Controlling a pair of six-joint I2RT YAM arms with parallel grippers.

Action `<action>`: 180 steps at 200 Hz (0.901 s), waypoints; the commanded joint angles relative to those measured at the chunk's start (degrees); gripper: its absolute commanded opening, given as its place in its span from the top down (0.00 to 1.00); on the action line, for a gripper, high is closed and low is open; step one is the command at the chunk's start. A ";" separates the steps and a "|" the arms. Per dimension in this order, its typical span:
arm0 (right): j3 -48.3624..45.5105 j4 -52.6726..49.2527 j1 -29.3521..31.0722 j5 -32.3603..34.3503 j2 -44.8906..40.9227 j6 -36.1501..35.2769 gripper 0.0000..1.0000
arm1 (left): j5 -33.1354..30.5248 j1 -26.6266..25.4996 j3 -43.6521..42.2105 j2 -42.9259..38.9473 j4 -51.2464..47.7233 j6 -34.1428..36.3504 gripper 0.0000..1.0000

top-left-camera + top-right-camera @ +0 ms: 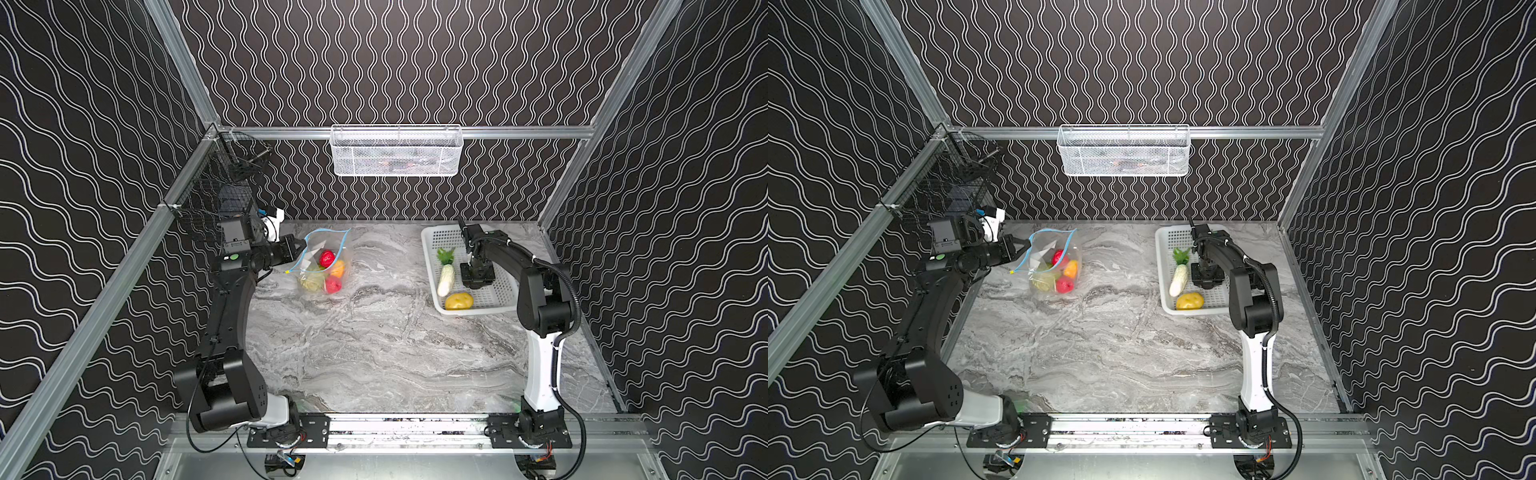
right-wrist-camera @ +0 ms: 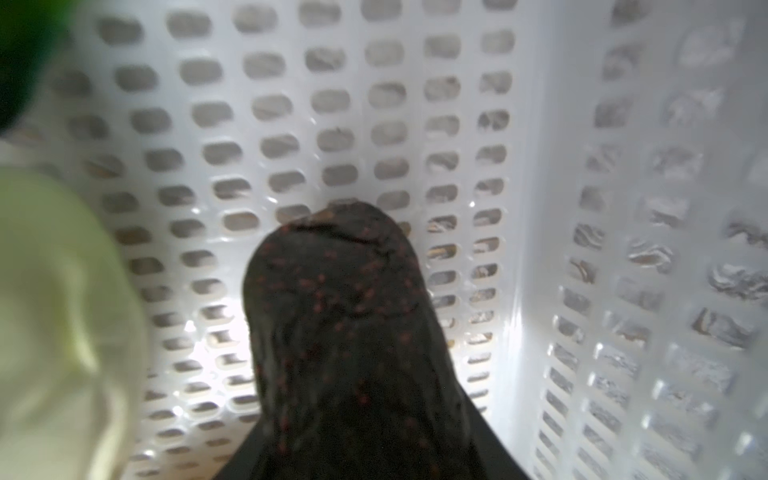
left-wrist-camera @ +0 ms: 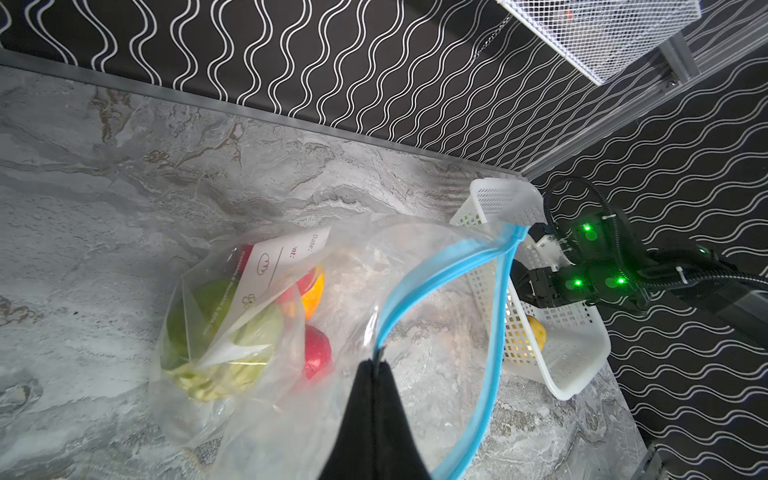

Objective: Place the food in the zip-top bag and seal the zipper
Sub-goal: 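Lower the right gripper onto the dark eggplant and close on it, then lift the dark eggplant out of the basket with the right gripper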

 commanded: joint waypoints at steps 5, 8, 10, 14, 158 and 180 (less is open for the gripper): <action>0.07 1.81 0.01 -1.52 -0.73 0.33 0.58 | 0.13 0.30 -0.41 0.14 1.56 -0.79 1.00; -0.02 2.06 -0.01 -1.60 -0.77 0.32 0.58 | 0.03 0.30 -0.46 0.17 1.57 -0.77 1.00; -0.10 2.21 -0.04 -1.61 -0.82 0.36 0.59 | -0.04 0.30 -0.51 0.19 1.63 -0.77 1.00; -0.20 2.57 0.02 -1.69 -0.86 0.40 0.60 | -0.07 0.32 -0.63 0.14 1.79 -0.79 1.00; -1.99 13.72 0.03 -8.36 -5.74 5.71 0.74 | -0.63 0.93 -2.28 -1.42 3.93 -1.81 1.00; -3.30 16.07 -0.02 -9.67 -6.81 6.16 0.75 | -0.49 0.90 -2.23 -1.02 3.67 -2.05 1.00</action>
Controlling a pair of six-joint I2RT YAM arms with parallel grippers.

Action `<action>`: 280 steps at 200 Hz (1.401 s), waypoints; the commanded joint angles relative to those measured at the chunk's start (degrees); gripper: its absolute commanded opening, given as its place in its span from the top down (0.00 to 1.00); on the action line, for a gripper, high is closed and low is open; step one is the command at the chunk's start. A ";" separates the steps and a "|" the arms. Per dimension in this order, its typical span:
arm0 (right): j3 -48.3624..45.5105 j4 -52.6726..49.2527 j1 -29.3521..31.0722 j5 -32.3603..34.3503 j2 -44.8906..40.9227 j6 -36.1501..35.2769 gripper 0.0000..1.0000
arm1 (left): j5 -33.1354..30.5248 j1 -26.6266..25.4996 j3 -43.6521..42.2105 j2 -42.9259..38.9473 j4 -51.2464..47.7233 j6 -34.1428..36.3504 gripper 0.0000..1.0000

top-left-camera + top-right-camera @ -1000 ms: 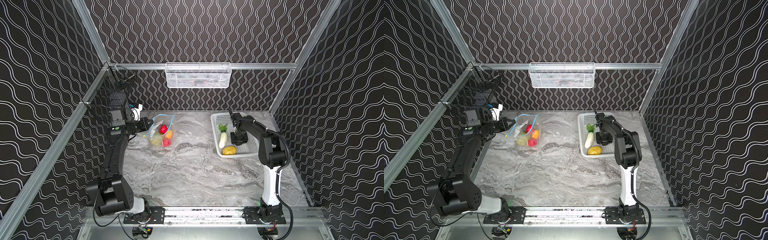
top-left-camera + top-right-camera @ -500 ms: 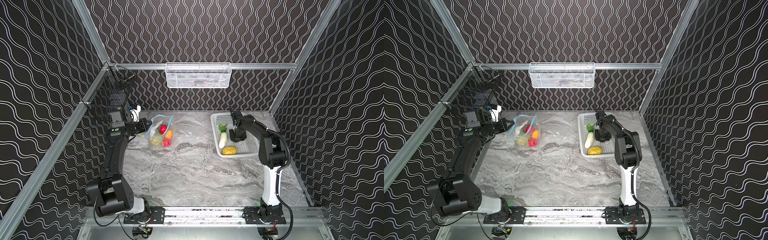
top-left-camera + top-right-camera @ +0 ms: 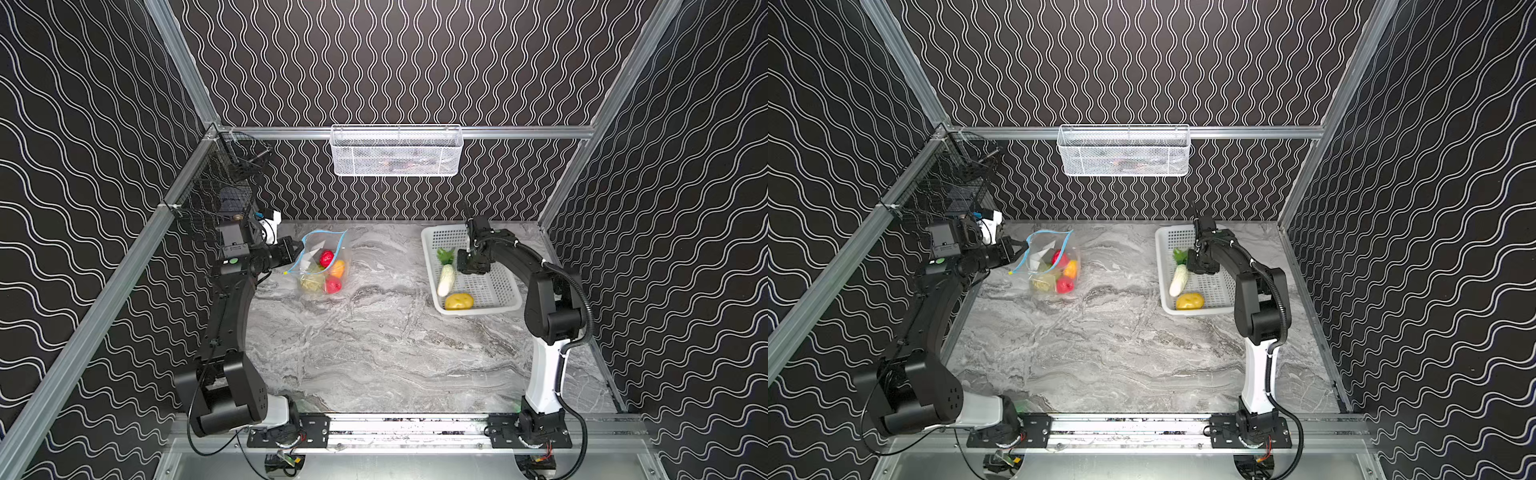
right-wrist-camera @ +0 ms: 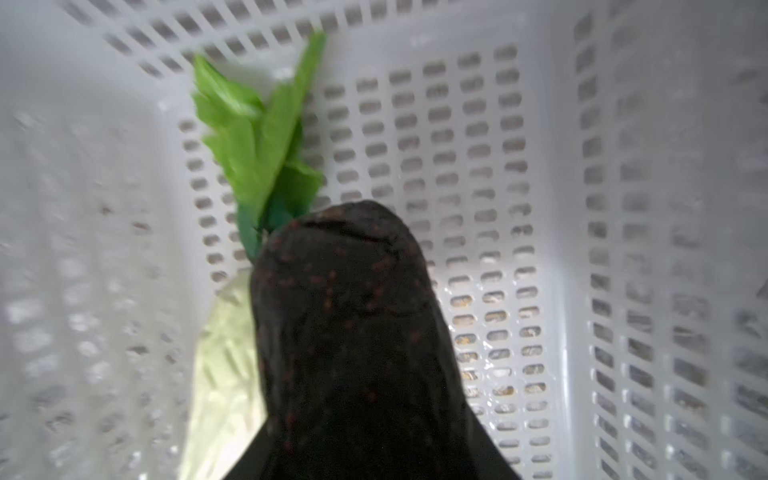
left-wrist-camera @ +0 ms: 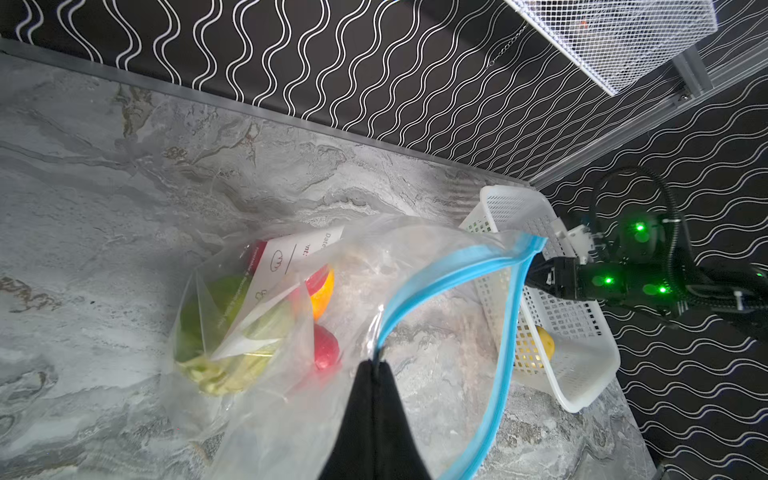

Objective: Place the food in the zip-top bag and seal the zipper
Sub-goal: 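Lift the dark eggplant out of the basket with the right gripper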

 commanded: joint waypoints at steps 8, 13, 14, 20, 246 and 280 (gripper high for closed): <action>-2.32 5.23 -0.08 -3.58 -1.97 1.60 0.75 | 0.78 0.19 -0.13 0.31 1.95 -1.24 1.00; -3.40 6.76 0.03 -4.33 -2.56 1.95 0.76 | 0.93 0.19 -0.22 0.35 2.17 -1.45 1.00; -3.59 7.04 0.03 -4.53 -2.67 1.99 0.76 | 1.01 0.19 -0.29 0.41 2.20 -1.46 1.00; -4.66 8.79 -0.04 -5.48 -3.32 2.27 0.76 | 1.15 0.19 -0.43 0.38 2.39 -1.64 1.00; -17.32 29.17 3.94 -16.94 -18.22 6.98 0.80 | -0.17 0.19 7.50 3.62 -3.19 -0.16 1.00; -16.40 29.84 5.73 -15.93 -19.20 6.09 0.80 | 0.16 0.08 10.64 5.13 -5.64 0.44 1.00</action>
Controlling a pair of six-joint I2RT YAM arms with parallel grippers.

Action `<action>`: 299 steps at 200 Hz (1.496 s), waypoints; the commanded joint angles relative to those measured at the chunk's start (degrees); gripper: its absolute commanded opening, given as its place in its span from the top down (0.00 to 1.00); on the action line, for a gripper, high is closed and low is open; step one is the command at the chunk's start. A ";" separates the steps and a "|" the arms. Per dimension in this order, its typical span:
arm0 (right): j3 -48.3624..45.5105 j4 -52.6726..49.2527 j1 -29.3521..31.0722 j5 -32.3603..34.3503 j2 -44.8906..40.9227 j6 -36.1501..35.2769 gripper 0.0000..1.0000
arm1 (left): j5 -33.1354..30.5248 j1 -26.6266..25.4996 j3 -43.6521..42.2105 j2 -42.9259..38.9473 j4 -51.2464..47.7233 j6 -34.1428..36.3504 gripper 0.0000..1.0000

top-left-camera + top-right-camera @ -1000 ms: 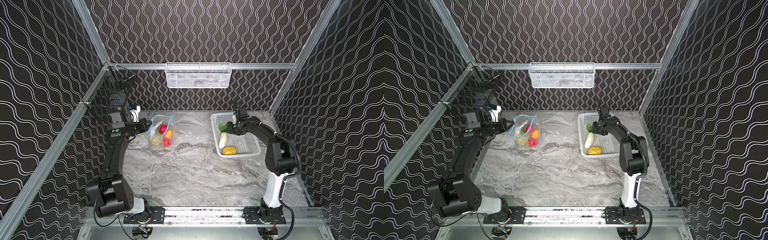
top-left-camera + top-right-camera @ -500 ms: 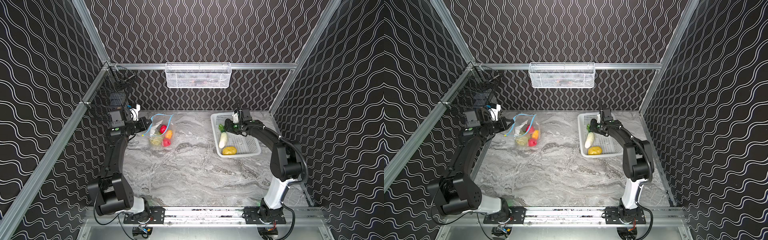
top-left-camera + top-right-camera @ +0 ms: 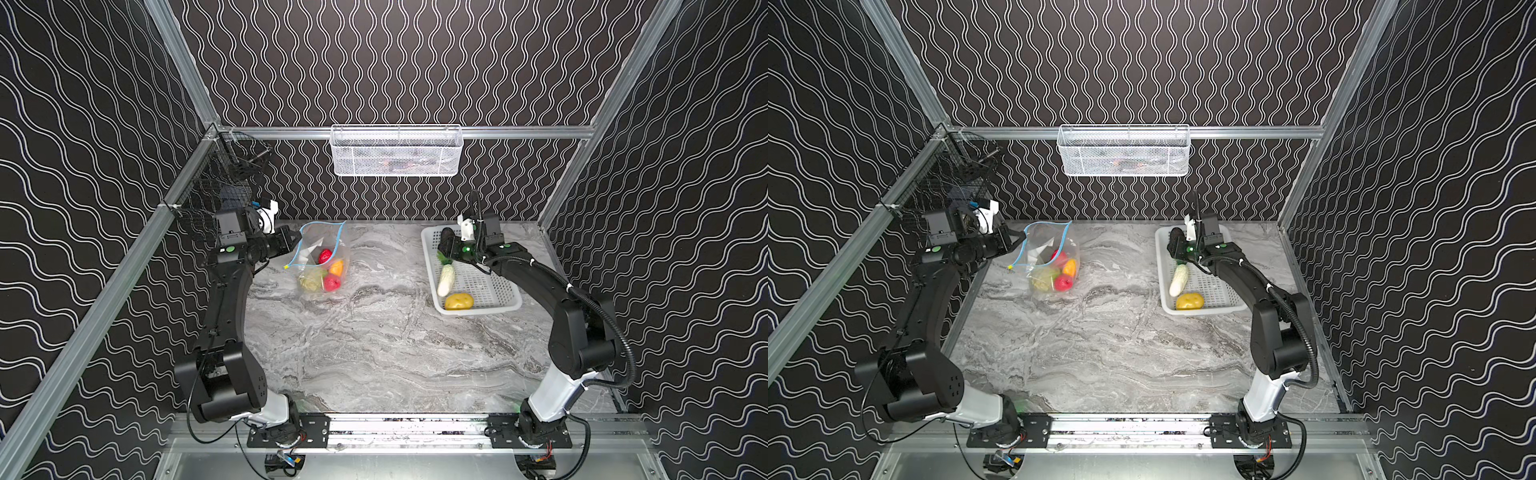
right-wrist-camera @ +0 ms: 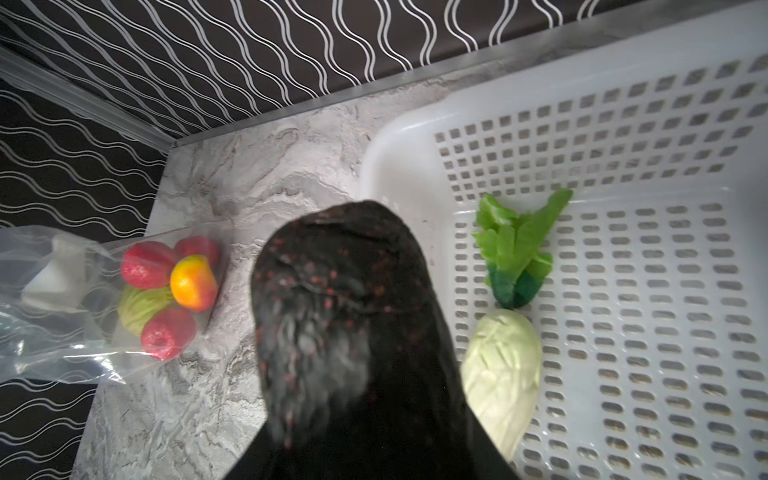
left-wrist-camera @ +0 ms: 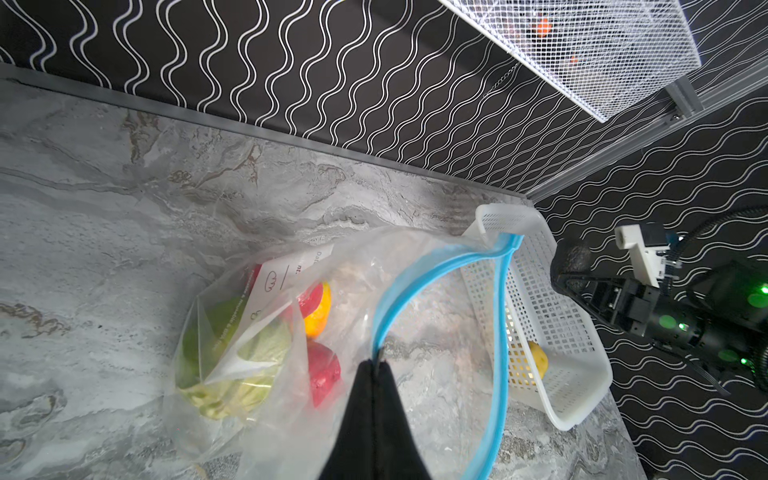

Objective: Place the food in the zip-top bag and seal the zipper
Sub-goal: 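Lift the dark eggplant out of the basket with the right gripper, then carry the dark eggplant over the bag mouth held by the left gripper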

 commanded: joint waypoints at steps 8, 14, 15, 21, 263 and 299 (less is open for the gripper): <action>0.95 2.94 1.55 0.56 -1.30 -0.93 0.80 | -0.08 0.04 2.44 0.72 -2.62 1.28 1.00; 1.15 3.03 1.88 0.71 -1.47 -1.06 0.80 | -0.25 0.06 3.02 0.79 -3.14 1.58 1.00; 1.14 3.08 1.90 0.73 -1.48 -1.06 0.80 | -0.28 0.07 3.17 0.81 -3.23 1.64 1.00; 1.40 3.29 2.27 0.74 -1.65 -1.21 0.80 | -0.39 0.08 3.75 0.90 -3.75 1.83 1.00; 18.21 12.76 15.03 -3.05 5.48 4.53 0.81 | -2.24 0.00 1.96 -3.33 -5.38 0.26 1.00; 20.59 14.22 16.75 -3.72 7.15 5.73 0.81 | -2.08 0.00 0.65 -4.28 -4.56 0.12 1.00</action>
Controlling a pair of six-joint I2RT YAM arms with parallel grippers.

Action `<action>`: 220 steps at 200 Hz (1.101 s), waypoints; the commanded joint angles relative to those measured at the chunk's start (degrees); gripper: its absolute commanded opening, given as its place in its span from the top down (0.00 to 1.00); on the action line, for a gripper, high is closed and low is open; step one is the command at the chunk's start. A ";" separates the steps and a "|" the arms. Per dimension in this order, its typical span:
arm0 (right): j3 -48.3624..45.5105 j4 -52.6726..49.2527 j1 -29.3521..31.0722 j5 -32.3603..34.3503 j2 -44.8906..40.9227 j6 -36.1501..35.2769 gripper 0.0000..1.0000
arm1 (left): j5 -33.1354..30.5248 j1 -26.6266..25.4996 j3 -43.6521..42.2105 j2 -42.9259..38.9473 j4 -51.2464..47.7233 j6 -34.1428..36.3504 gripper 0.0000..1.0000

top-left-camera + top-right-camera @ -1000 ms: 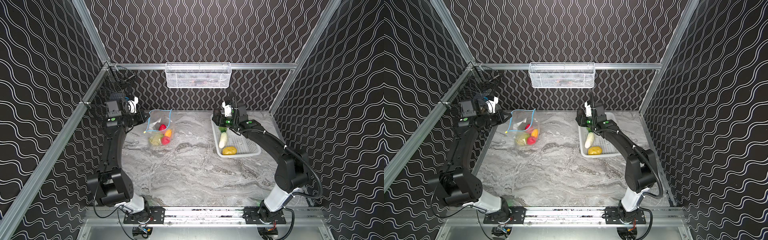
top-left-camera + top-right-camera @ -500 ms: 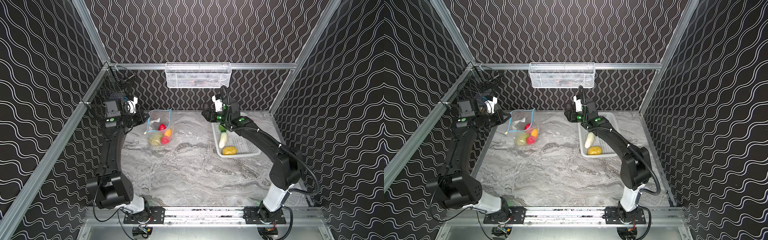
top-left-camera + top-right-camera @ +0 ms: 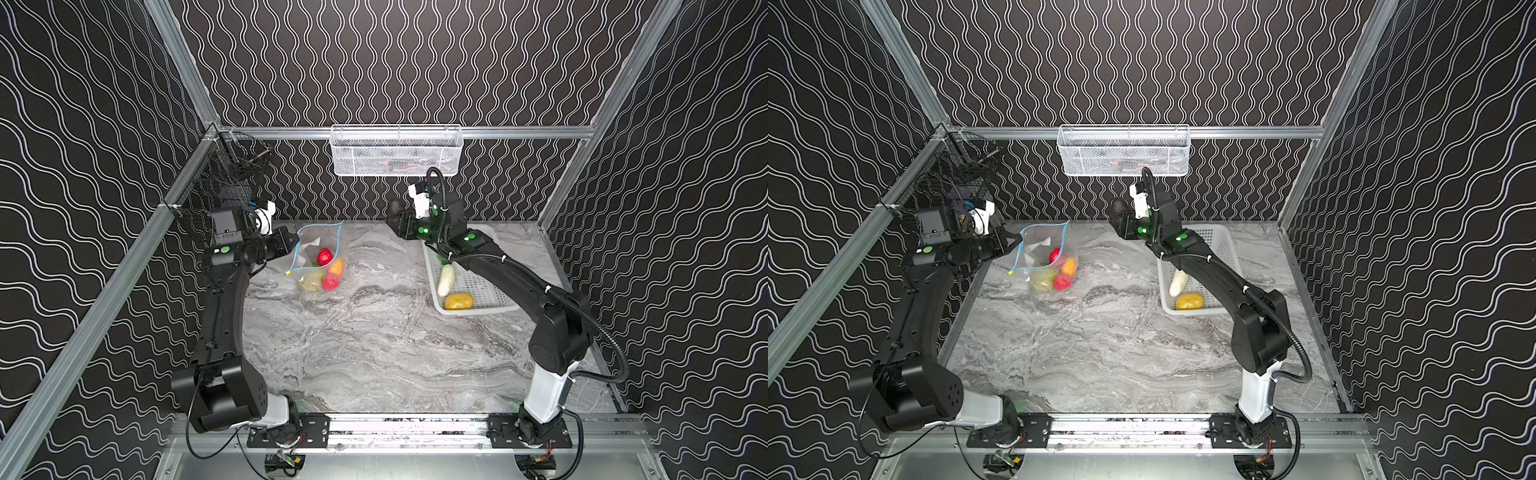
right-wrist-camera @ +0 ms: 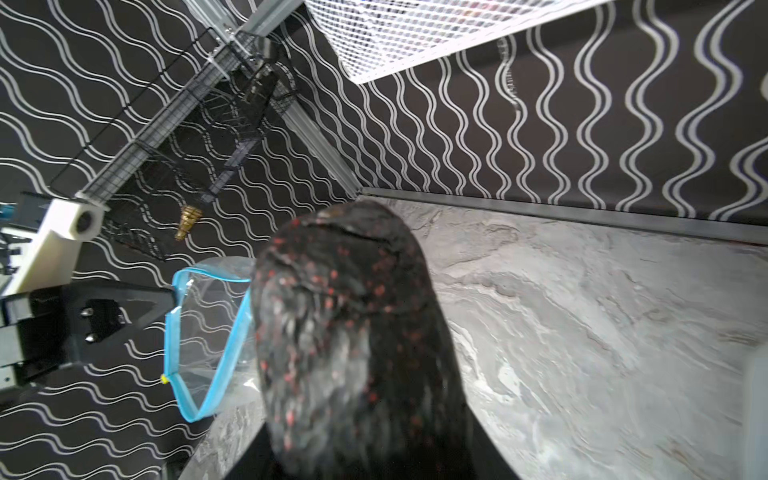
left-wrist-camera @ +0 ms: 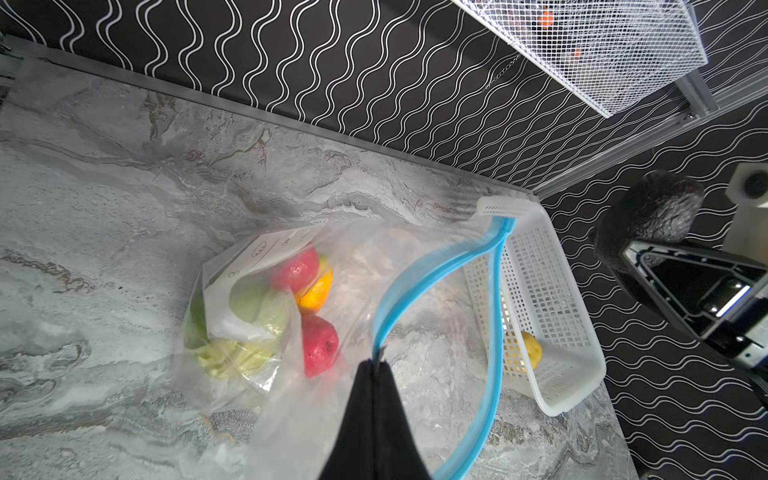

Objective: Place the food in the zip-top bag and seal the zipper
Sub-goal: 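Carry the dark eggplant over the bag mouth held by the left gripper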

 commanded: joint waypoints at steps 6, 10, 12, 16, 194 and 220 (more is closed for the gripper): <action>2.39 4.66 1.16 -1.35 0.84 1.98 0.81 | 0.23 0.06 -0.37 -0.72 2.11 0.10 1.00; 2.73 4.82 1.33 -1.52 0.84 2.00 0.81 | 0.27 0.11 -0.35 -0.68 2.11 0.10 1.00; 2.86 4.97 1.42 -1.72 0.84 2.05 0.81 | 0.27 0.07 -0.30 -0.72 2.13 0.10 1.00; 3.23 5.19 1.62 -1.77 0.84 2.09 0.81 | 0.32 0.08 -0.36 -0.75 2.11 0.10 1.00; 13.33 10.58 10.15 -3.47 9.82 3.64 0.81 | 1.91 0.10 0.59 -1.21 2.29 -0.69 1.00; 16.69 9.31 11.52 -2.85 11.14 2.10 0.81 | 2.05 0.06 1.35 -0.77 1.94 -0.80 1.00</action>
